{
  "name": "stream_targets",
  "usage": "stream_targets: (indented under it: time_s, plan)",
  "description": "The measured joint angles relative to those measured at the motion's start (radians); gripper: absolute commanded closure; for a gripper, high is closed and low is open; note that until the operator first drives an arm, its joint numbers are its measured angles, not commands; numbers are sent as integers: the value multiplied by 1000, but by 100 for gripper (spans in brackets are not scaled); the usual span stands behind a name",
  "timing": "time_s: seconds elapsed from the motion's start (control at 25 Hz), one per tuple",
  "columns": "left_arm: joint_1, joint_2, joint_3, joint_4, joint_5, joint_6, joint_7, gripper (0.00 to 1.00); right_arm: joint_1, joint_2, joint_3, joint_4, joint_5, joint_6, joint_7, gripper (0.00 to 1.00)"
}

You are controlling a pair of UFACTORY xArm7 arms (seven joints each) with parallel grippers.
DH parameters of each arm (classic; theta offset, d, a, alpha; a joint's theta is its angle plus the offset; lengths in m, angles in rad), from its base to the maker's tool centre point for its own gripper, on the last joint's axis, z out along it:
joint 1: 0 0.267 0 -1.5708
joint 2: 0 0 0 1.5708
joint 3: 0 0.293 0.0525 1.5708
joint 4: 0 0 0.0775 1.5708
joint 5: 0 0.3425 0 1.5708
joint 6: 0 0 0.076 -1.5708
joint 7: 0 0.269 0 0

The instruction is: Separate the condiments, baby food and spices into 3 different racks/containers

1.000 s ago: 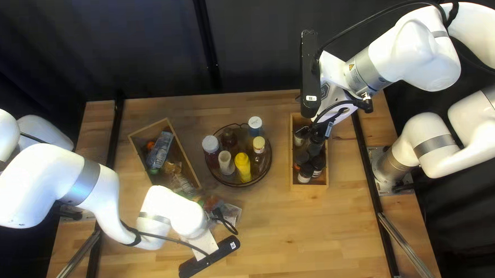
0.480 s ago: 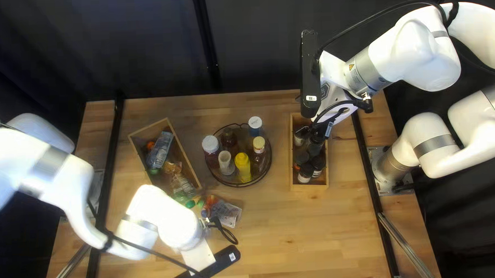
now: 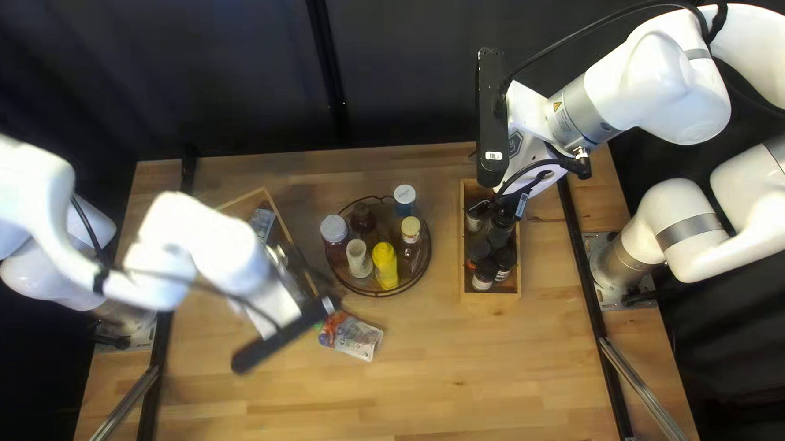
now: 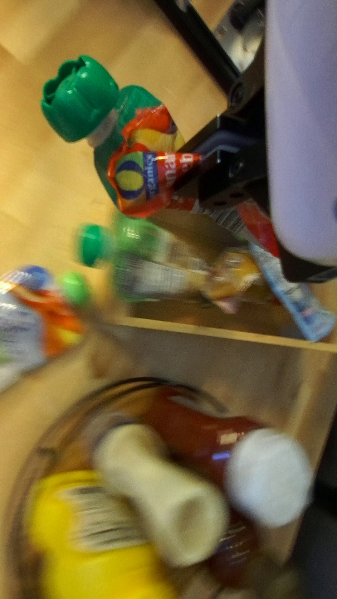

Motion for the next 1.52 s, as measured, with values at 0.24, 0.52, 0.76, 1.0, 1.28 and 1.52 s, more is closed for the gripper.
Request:
stream_targets:
  time_s: [0.24,0.52,0.76,1.0,1.28,1.52]
  plan:
    - [122,-67,90,-99,82,-78,29,100,0,0,0,0,0,0,0,0]
    - [181,-128,72,-179,114,-131,-64,0,0,0,0,0,0,0,0,0]
    - [78,-75,-3,-116,-2,-143,-191,0,0,0,0,0,0,0,0,0]
    - [-51,60,-109,-29,-135,-266,-395,0,0,0,0,0,0,0,0,0]
    - [-96,135,-204,-50,-170,-494,-603,0,0,0,0,0,0,0,0,0]
    - [-131,370,-231,37,-254,-648,-626,0,0,0,0,0,0,0,0,0]
